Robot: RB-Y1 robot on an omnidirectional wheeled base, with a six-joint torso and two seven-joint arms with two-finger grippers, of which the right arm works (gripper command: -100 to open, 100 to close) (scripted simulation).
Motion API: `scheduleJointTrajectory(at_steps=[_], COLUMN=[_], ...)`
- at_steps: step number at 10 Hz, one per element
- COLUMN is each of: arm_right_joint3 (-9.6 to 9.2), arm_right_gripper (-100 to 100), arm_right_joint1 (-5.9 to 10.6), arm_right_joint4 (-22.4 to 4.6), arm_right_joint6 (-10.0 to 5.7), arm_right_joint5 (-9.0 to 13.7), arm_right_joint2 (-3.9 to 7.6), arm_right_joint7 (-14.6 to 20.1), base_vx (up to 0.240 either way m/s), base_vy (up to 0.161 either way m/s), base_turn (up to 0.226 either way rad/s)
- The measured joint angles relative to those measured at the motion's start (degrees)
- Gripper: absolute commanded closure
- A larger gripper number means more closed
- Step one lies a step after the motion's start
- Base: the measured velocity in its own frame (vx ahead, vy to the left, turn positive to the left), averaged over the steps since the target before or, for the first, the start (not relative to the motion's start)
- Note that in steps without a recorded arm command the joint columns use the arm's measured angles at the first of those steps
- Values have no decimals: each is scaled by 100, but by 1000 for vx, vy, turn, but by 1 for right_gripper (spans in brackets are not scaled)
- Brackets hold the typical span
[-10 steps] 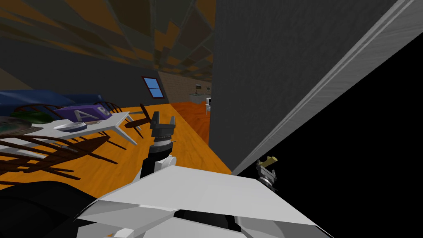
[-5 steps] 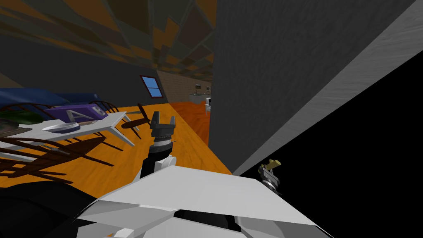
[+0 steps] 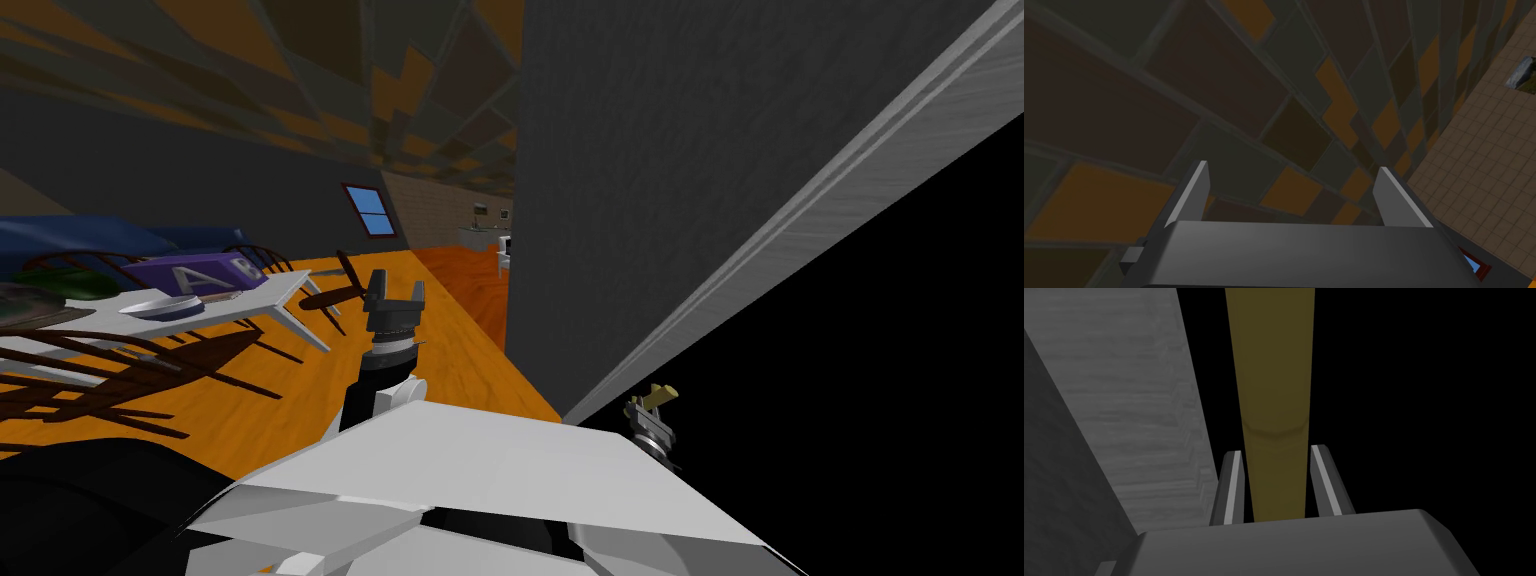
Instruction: Pull the door open
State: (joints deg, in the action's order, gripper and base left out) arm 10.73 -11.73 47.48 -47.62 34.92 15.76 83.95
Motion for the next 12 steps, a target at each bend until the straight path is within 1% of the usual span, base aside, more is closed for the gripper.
scheduleJointTrajectory(at_steps=[1, 2, 4, 5, 6, 7, 8, 9, 10, 11, 12], arm_right_joint3=[-43, -106, -281, -354, -420, -495, -523, -570, -640, -734, -818], arm_right_gripper=[100, 100, 100, 100, 100, 100, 100, 100, 100, 100, 100], arm_right_joint1=[-8, -57, -37, -67, -142, -155, -162, -205, -201, -223, -270], arm_right_joint4=[52, 164, 74, 88, 213, 240, 231, 300, 300, 298, 350], arm_right_joint6=[-5, 25, -45, -66, -37, -37, -28, -20, -53, -113, -135], arm_right_joint5=[-27, -63, -165, -208, -247, -292, -304, -333, -377, -436, -487], arm_right_joint2=[18, 14, 68, 86, 103, 124, 109, 130, 157, 189, 208], arm_right_joint7=[26, 41, 180, 238, 272, 318, 328, 348, 399, 471, 523], base_vx=[-243, -234, -220, -257, -266, -114, -187, -243, -246, -239, -227], base_vy=[-1, 35, 47, 53, 35, 21, 16, -9, -12, -3, 18], base_turn=[87, 82, 61, 66, 69, 28, 70, 77, 84, 77, 63])
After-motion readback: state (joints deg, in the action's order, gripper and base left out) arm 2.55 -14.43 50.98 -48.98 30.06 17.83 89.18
